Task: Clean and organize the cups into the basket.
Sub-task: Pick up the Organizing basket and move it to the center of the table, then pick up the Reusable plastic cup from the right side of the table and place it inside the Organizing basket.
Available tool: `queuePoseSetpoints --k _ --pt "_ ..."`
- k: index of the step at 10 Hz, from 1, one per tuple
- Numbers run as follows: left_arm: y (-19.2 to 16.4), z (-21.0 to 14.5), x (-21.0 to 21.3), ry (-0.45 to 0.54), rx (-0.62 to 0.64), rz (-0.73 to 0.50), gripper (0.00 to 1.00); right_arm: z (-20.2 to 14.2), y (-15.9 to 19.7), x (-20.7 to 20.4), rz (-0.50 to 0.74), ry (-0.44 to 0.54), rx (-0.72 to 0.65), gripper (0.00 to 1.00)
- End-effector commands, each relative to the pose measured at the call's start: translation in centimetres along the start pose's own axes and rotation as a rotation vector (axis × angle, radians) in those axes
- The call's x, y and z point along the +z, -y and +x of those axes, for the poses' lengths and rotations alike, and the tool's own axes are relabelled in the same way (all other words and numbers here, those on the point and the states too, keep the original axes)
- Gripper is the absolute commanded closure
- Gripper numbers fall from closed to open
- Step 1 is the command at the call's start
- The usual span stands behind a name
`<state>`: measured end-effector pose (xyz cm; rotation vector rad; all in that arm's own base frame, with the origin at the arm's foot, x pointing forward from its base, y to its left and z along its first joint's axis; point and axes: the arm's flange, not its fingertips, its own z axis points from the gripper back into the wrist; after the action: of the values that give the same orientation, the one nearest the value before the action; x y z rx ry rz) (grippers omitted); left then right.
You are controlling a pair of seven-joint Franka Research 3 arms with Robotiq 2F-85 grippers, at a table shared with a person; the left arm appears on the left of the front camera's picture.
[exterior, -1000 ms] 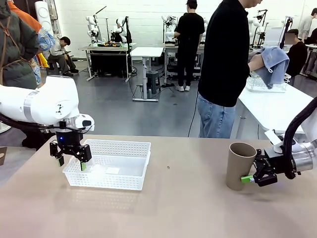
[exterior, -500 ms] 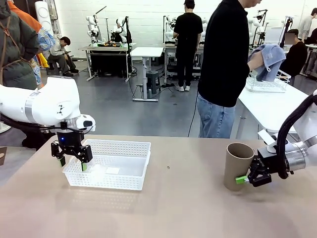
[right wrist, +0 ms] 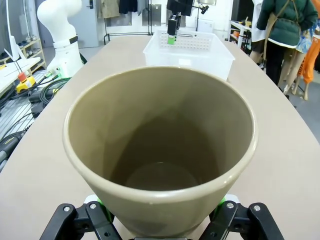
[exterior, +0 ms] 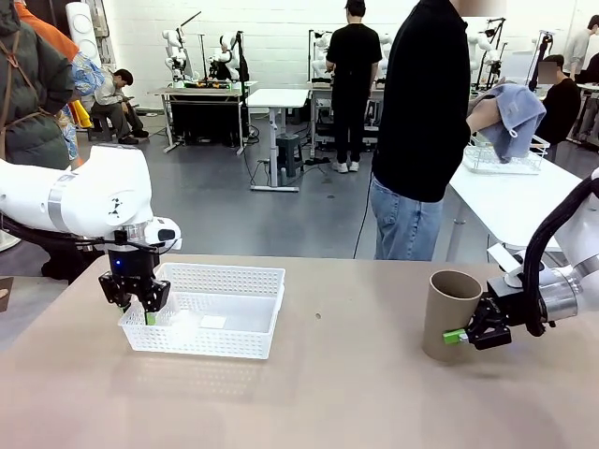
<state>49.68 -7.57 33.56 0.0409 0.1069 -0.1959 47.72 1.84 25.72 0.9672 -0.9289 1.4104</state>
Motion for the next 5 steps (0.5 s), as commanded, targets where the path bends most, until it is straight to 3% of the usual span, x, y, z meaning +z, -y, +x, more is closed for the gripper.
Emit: queuePoseSetpoints --k 1,2,3,4,5 --pt "-0.08 -0.3 0.52 -0.046 0.0 -0.008 0.94 -0.31 0.53 0.36 -0.015 -0.023 -0.024 1.0" --pt "-0.09 -0.48 0.55 -0.047 0.004 -0.005 1.0 -0.3 0.52 0.41 -0.015 -0.022 -0.025 1.0" --pt "-0.1 -0.44 0.57 -0.05 0.008 -0.005 1.0 -0.29 0.52 0.38 -0.015 -0.022 -0.025 0.76" --pt "-0.1 -0.33 0.55 -0.053 0.009 -0.007 1.0 -0.27 0.51 0.39 -0.014 -0.023 -0.025 0.76" --pt "-0.08 -0.32 0.55 -0.052 0.006 -0.006 1.0 -0.28 0.52 0.41 -0.013 -0.024 -0.026 1.0"
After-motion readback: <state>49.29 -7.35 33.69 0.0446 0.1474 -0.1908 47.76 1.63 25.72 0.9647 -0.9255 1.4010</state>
